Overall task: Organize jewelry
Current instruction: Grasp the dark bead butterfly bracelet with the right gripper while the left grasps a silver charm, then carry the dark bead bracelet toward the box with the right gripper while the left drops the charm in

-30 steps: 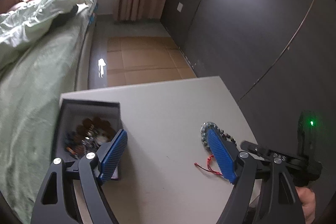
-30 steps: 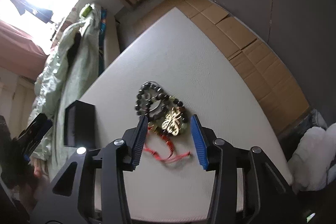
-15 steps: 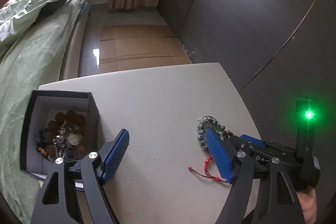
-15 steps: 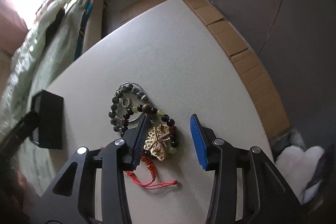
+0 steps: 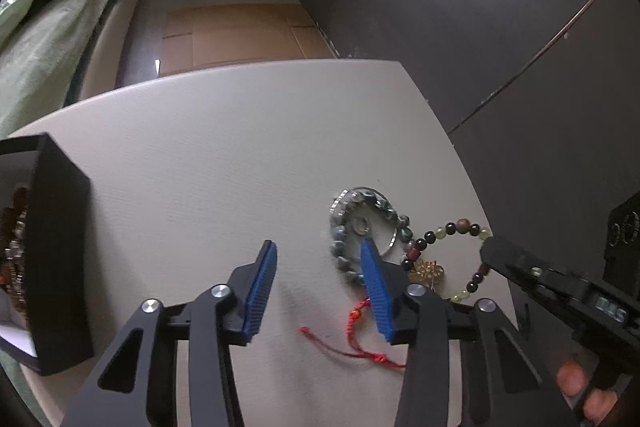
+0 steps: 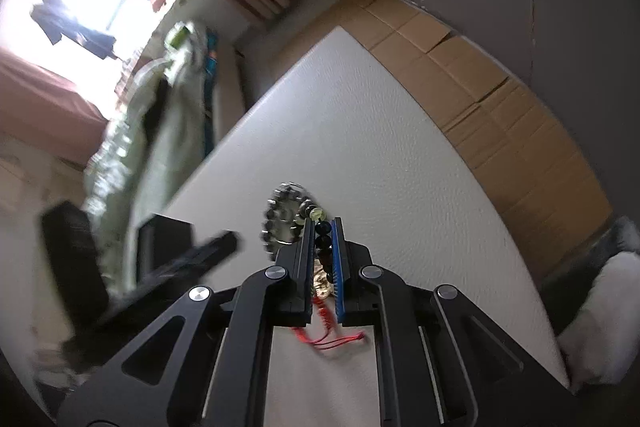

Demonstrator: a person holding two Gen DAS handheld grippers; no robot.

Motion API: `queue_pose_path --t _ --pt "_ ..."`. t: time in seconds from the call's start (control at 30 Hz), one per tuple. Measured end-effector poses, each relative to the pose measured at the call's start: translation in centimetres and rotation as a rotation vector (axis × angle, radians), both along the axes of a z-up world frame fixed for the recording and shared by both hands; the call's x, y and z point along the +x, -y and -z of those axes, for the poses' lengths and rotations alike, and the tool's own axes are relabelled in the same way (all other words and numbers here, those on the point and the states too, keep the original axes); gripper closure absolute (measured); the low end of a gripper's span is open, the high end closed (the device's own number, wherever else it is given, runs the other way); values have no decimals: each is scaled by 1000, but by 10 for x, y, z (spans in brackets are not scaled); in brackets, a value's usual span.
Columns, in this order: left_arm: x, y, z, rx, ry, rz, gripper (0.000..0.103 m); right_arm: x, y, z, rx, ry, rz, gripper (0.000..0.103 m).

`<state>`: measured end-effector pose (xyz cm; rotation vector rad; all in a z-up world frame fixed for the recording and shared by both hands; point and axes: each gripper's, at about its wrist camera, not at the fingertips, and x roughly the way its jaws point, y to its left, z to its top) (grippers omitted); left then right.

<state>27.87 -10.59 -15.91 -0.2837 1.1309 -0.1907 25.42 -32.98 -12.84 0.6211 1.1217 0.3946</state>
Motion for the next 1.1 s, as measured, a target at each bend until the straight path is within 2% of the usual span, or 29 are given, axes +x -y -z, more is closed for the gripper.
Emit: queue_pose_path --t 0.27,0.3,0.37,0.4,0.53,1.1 --pt "10 21 7 73 -26 6 69 -7 9 -18 160 35 -3 94" --pt "11 23 8 94 -28 2 73 -8 11 -20 175 37 -3 94" --pt "10 24 8 130 -32 -3 87 -9 13 -22 206 38 -1 94" --pt "10 25 10 108 -42 3 97 -10 14 -23 215 40 3 94" --pt "7 22 3 110 -25 3 97 -11 15 -29 218 50 7 94" --pt "-28 -27 -90 89 114 -9 97 -26 -21 -69 167 123 -30 94"
